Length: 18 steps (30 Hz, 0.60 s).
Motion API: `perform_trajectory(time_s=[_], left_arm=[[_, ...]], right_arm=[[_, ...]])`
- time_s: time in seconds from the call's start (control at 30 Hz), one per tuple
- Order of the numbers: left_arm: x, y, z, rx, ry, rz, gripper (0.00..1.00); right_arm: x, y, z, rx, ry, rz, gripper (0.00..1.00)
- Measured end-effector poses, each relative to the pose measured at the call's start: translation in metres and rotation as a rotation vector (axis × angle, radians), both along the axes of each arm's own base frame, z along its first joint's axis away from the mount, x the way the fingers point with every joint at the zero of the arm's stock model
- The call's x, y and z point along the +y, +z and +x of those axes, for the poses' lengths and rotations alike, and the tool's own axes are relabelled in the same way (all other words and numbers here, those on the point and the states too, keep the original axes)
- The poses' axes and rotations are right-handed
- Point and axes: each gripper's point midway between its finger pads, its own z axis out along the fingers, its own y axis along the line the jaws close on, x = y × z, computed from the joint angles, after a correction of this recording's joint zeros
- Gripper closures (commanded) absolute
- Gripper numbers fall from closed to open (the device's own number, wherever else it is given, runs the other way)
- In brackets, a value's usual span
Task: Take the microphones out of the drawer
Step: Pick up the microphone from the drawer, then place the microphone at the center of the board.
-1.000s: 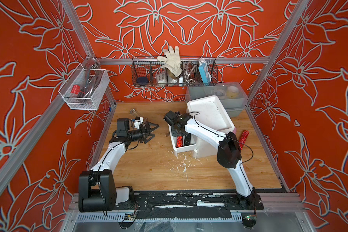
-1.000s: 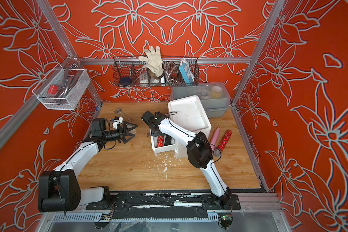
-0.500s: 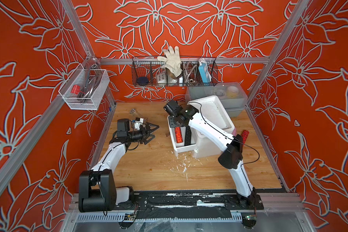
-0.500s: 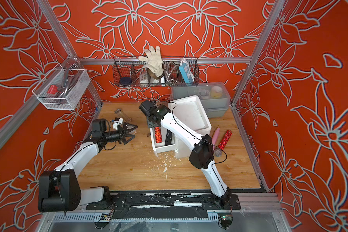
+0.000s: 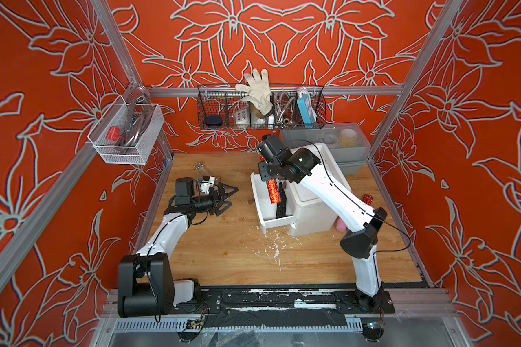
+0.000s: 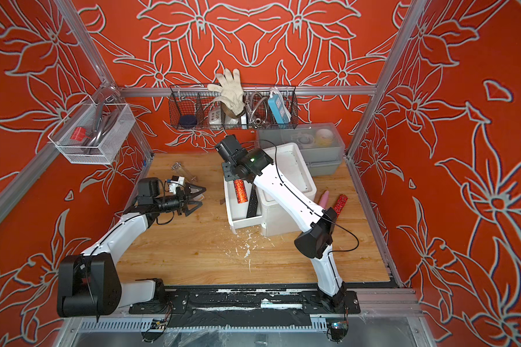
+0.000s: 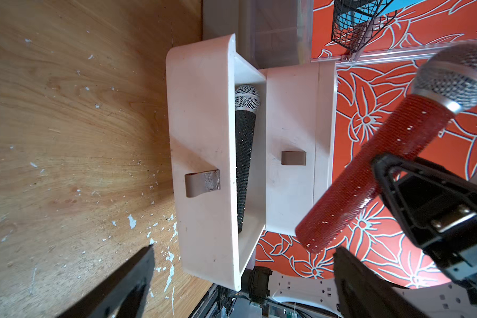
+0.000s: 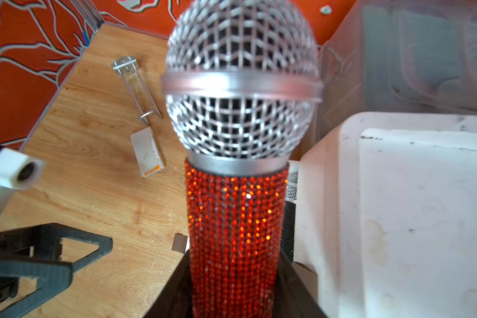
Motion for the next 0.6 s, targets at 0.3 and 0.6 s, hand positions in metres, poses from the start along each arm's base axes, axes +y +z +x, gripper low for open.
perform_trajectory(time_s=[0.3, 0.6], left_arm=[[0.000, -0.003, 0.001, 0.010, 0.000, -0.001, 0.00], [-0.023, -0.006, -0.009, 0.022, -0.070, 0.009, 0.00]], right_arm=[[-0.084, 0.100, -0.007, -0.166, -0.074, 0.140, 1.00], [-0.234, 0.113, -0.022, -0.224, -0.345, 0.111, 1.00]])
